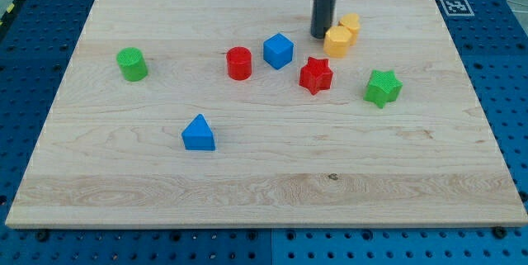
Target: Push yellow hexagon and the yellow heart diagonally top right to the green star
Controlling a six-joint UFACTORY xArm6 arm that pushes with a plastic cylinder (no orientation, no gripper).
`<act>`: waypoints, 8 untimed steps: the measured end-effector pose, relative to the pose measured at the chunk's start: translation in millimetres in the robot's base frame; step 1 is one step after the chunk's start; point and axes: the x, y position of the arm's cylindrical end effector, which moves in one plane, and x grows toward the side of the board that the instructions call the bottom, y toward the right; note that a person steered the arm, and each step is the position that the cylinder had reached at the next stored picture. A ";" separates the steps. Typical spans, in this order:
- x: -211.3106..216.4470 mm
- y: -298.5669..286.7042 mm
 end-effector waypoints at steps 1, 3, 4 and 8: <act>5.3 -2.2; -3.7 6.6; -10.6 42.2; -10.6 105.9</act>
